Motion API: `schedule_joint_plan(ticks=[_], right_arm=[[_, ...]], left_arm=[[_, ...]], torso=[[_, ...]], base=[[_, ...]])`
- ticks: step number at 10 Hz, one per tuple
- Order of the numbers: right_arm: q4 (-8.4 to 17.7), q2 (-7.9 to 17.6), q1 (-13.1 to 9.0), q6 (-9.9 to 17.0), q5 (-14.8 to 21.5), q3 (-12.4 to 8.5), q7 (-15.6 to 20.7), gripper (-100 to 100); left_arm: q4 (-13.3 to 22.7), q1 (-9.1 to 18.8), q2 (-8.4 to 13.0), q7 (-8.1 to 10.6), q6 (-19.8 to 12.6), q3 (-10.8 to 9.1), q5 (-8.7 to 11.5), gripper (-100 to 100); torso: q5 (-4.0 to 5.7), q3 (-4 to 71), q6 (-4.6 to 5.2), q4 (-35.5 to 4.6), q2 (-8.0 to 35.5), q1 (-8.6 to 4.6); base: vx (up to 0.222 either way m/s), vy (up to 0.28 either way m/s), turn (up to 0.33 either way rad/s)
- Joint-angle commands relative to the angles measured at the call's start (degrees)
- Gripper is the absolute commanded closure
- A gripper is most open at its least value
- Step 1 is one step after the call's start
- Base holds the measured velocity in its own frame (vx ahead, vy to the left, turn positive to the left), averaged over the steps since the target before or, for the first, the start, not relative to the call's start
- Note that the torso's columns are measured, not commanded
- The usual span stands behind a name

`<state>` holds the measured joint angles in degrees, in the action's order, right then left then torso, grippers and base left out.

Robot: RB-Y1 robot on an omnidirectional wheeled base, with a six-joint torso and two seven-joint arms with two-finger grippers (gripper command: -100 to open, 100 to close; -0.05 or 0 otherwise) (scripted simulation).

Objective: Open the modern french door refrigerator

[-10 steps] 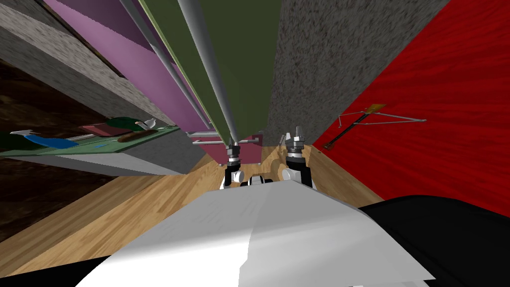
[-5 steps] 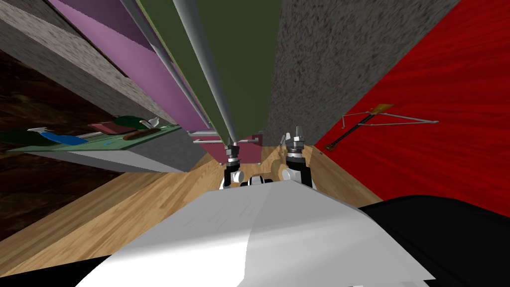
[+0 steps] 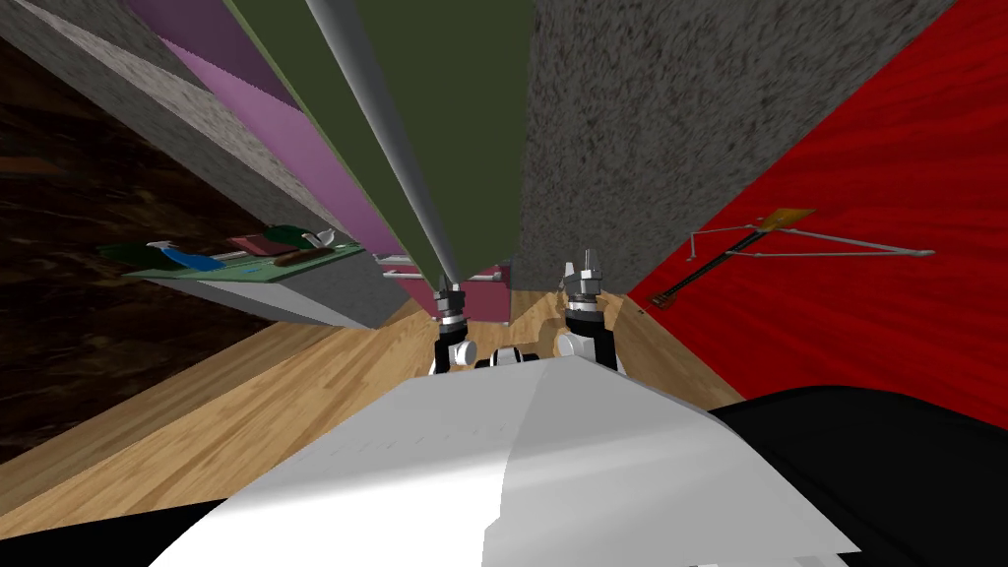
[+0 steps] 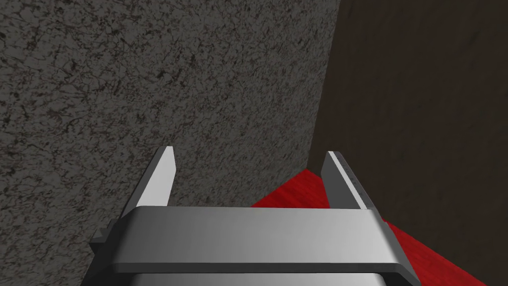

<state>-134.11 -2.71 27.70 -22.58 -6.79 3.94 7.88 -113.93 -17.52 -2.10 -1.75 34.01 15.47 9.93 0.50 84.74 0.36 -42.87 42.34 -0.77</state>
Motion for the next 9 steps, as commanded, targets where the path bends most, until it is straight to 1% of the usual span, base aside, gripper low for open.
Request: schedule_joint_plan(ticks=[1,2,3,4,5,7,8,9], right_arm=[[0.00,-0.01,0.01,0.00,0.00,0.00,0.00,0],[0.00,-0.01,0.00,0.00,0.00,0.01,0.00,0],[0.00,0.00,0.00,0.00,0.00,0.00,0.00,0],[0.00,0.01,0.00,0.00,0.00,0.00,0.00,0],[0.00,0.00,0.00,0.00,0.00,0.00,0.00,0],[0.00,0.02,0.00,0.00,0.00,-0.02,0.00,0],[0.00,0.03,0.01,0.00,0.00,-0.03,0.00,0],[0.00,0.04,0.01,0.00,0.00,-0.03,0.00,0]], left_arm=[[-2.85,-1.06,-0.51,-2.08,1.61,-0.45,0.85,100],[-3.73,-1.76,-0.54,-2.77,1.91,-0.88,1.31,100],[-3.73,-1.76,-0.54,-2.77,1.91,-0.88,1.31,100],[-4.60,-2.46,-0.56,-3.47,2.21,-1.32,1.77,100],[-5.15,-4.10,-0.36,-3.51,0.00,-1.05,2.18,-100],[-7.81,-4.77,-0.41,-3.93,-2.09,-0.81,2.72,-100],[-9.14,-5.10,-0.44,-4.14,-3.13,-0.68,3.00,-100],[-9.14,-5.10,-0.44,-4.14,-3.13,-0.68,3.00,-100]], torso=[[0.05,-0.10,-0.01,0.04,0.06,-0.26],[0.12,-0.08,0.05,-0.04,0.07,-0.30],[0.15,-0.06,0.10,-0.13,0.12,-0.18],[0.18,0.01,0.22,-0.19,0.08,-0.11],[0.16,0.02,0.12,-0.14,0.05,-0.16],[-0.53,0.01,-0.31,0.47,-0.26,1.19],[-0.59,0.11,-0.41,0.45,-0.36,1.38],[-0.50,0.09,-0.44,0.39,-0.32,1.18]], base=[[-0.010,-0.340,0.181],[-0.031,-0.293,0.188],[-0.037,-0.228,0.070],[-0.043,-0.225,0.082],[-0.008,-0.099,0.073],[0.017,0.023,0.006],[0.024,0.033,0.020],[0.026,0.026,0.023]])
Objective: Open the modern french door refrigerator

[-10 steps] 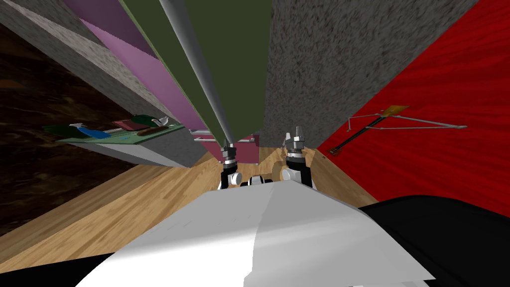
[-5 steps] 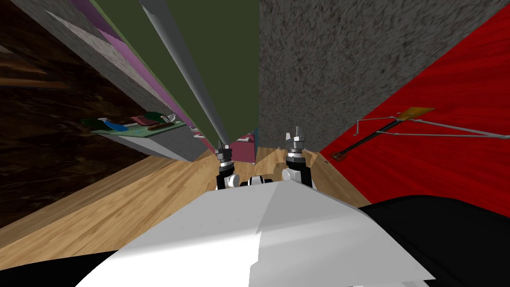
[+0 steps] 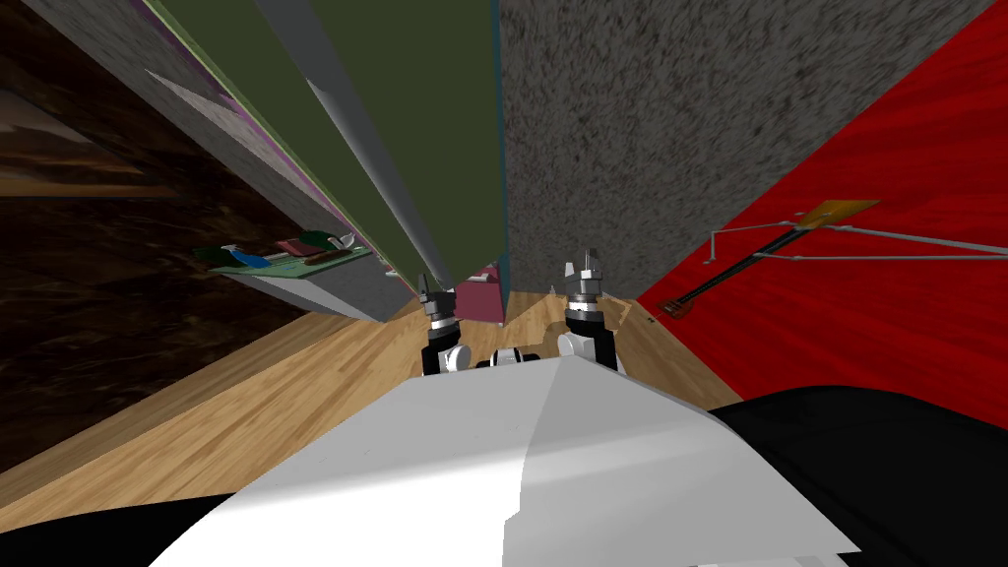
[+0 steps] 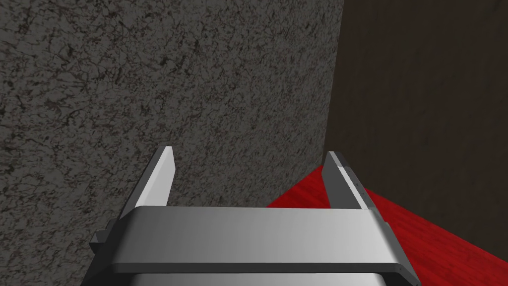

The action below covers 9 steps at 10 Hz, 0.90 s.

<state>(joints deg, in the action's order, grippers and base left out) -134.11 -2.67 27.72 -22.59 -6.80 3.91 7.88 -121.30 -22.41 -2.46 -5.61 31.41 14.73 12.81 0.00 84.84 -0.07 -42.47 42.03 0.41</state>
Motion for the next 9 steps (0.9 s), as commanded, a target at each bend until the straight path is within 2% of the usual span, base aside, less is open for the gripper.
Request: schedule_joint_plan(ticks=[1,3,7,9], right_arm=[[0.00,0.00,0.00,0.00,0.00,0.00,0.00,0],[0.00,0.00,0.00,0.00,0.00,0.00,0.00,0],[0.00,-0.01,0.00,0.00,0.00,0.01,0.00,0],[0.00,-0.01,0.00,0.00,0.00,0.00,0.00,0]], left_arm=[[-3.09,-0.54,-0.10,-0.49,-1.57,0.17,0.39,-100],[-5.75,-1.20,-0.16,-0.91,-3.66,0.42,0.93,-100],[-8.41,-1.86,-0.22,-1.33,-5.74,0.67,1.48,-100],[-8.41,-1.86,-0.22,-1.33,-5.74,0.67,1.48,-100]], torso=[[0.09,-0.15,0.05,0.00,0.19,-0.36],[0.34,-0.24,-0.01,-0.21,0.54,-0.84],[0.45,-0.34,0.11,-0.51,0.79,-0.88],[0.56,-0.36,0.16,-0.67,0.91,-1.01]], base=[[0.028,0.021,0.023],[0.018,0.010,0.020],[0.011,-0.001,0.016],[0.002,0.004,0.018]])
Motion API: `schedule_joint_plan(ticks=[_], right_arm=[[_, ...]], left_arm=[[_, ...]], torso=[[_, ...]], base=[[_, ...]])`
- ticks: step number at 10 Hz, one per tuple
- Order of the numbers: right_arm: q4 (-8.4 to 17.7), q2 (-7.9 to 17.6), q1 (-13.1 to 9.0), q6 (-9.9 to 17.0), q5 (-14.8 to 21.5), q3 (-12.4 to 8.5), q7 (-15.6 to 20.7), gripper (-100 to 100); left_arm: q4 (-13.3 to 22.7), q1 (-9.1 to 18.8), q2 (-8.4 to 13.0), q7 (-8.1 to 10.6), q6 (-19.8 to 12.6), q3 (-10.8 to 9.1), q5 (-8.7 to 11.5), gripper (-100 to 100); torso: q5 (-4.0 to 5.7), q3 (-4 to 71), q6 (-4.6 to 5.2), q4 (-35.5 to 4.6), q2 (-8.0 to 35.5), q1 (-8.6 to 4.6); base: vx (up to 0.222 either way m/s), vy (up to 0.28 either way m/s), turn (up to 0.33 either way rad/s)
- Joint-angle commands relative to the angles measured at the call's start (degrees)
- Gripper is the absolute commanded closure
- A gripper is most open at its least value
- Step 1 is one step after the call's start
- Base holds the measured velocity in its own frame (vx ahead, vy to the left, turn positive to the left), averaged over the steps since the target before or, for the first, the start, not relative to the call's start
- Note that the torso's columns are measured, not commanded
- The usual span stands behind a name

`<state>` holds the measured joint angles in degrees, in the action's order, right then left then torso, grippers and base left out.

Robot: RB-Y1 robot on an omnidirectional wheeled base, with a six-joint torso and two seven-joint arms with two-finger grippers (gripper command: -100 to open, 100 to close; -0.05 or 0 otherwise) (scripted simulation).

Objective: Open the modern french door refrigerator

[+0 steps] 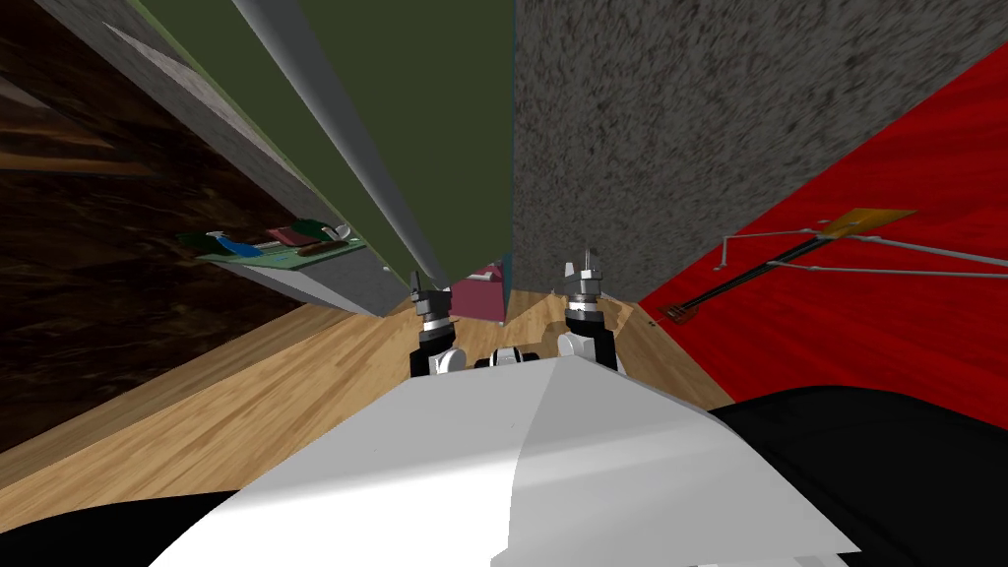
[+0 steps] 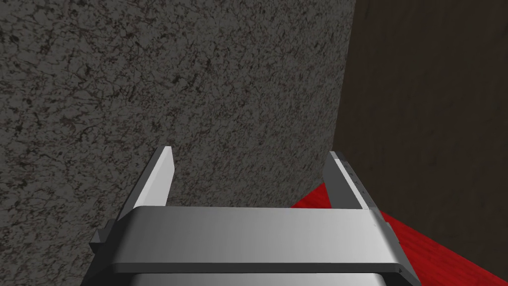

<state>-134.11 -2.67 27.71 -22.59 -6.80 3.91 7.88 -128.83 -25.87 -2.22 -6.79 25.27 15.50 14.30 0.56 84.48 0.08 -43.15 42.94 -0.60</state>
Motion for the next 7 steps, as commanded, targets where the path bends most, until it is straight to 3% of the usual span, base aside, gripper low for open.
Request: schedule_joint_plan(ticks=[1,2,7], right_arm=[[0.00,0.00,-0.01,0.00,0.00,0.00,0.00,0],[0.00,0.00,-0.01,0.00,0.00,0.01,0.00,0],[0.00,0.00,-0.01,0.00,0.00,0.00,0.00,0]], left_arm=[[0.24,0.63,-0.28,-0.40,-0.55,0.00,-0.10,-100],[0.51,0.58,-0.28,-0.47,-0.73,-0.10,-0.09,0],[1.19,0.09,-0.19,-0.52,-1.23,-0.17,-0.05,0]], torso=[[0.07,0.04,0.10,0.00,-0.04,-0.15],[-0.12,-0.06,0.02,0.30,-0.14,-0.07],[-0.55,0.07,-0.11,0.78,-0.59,0.63]], base=[[0.002,0.014,0.005],[0.003,0.009,0.007],[0.000,0.000,0.000]])
